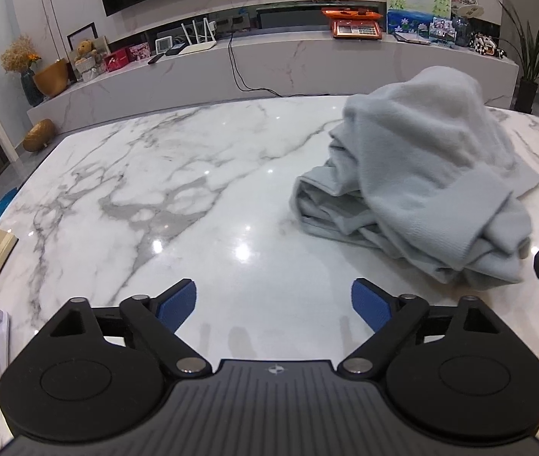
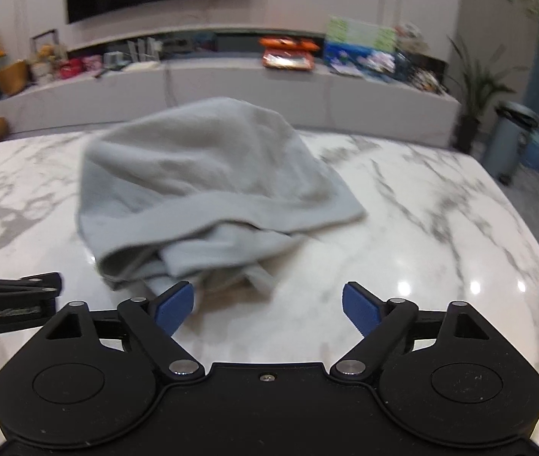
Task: Fold clothes
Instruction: 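Grasp the ribbed hem of the grey sweatshirt with the right tool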
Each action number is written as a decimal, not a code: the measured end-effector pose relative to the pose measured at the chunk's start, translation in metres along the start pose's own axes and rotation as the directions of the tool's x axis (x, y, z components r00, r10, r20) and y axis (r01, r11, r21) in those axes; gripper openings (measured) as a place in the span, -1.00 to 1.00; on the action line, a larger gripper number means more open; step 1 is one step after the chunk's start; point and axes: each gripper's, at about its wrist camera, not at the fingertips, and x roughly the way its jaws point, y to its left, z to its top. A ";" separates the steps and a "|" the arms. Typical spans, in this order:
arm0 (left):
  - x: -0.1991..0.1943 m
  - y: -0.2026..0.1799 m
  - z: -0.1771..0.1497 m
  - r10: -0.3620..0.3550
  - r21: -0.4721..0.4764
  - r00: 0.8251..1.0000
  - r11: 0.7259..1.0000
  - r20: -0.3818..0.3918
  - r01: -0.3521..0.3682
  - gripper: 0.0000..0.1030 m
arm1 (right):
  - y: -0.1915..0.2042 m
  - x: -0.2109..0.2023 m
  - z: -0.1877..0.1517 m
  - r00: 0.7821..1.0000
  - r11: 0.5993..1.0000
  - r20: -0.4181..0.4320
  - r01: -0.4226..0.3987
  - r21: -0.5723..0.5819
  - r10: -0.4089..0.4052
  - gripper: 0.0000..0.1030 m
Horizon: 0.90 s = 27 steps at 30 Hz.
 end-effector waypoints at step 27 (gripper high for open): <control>0.017 0.032 0.012 0.000 0.018 0.996 1.000 0.086 -0.001 0.27 | 0.062 0.008 0.012 0.984 0.955 0.074 -0.141 -0.259 0.165 -0.80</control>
